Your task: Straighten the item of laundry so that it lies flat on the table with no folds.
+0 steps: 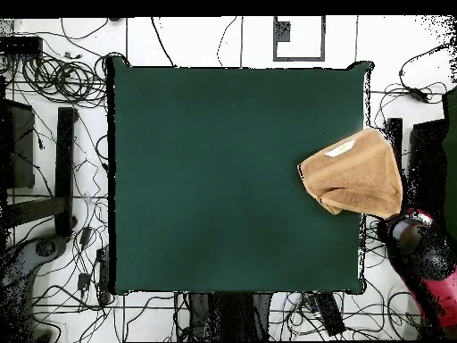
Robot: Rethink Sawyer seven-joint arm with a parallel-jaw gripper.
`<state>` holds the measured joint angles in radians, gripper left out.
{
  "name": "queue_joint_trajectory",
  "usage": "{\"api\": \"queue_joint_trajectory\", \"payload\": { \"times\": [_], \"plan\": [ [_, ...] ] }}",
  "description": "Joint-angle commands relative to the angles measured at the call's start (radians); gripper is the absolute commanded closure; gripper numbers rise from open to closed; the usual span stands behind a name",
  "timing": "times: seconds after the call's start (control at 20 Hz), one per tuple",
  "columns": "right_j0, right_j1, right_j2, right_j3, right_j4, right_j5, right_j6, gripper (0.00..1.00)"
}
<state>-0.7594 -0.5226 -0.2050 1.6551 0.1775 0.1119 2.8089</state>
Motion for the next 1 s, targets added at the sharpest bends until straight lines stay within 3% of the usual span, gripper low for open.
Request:
{"api": "queue_joint_trajectory", "payload": {
  "times": [0.05, 0.6, 0.75, 1.0],
  "plan": [
    [-0.057, -0.036, 0.283, 0.161, -0.012, 0.158, -0.038, 0.0],
    [-0.147, -0.053, 0.323, 0.147, -0.074, 0.24, -0.122, 0.0],
    [-0.142, -0.042, 0.313, 0.124, -0.095, 0.248, -0.125, 0.0],
    [-0.06, -0.03, 0.265, 0.12, -0.078, 0.2, -0.008, 0.0]
  ]
}}
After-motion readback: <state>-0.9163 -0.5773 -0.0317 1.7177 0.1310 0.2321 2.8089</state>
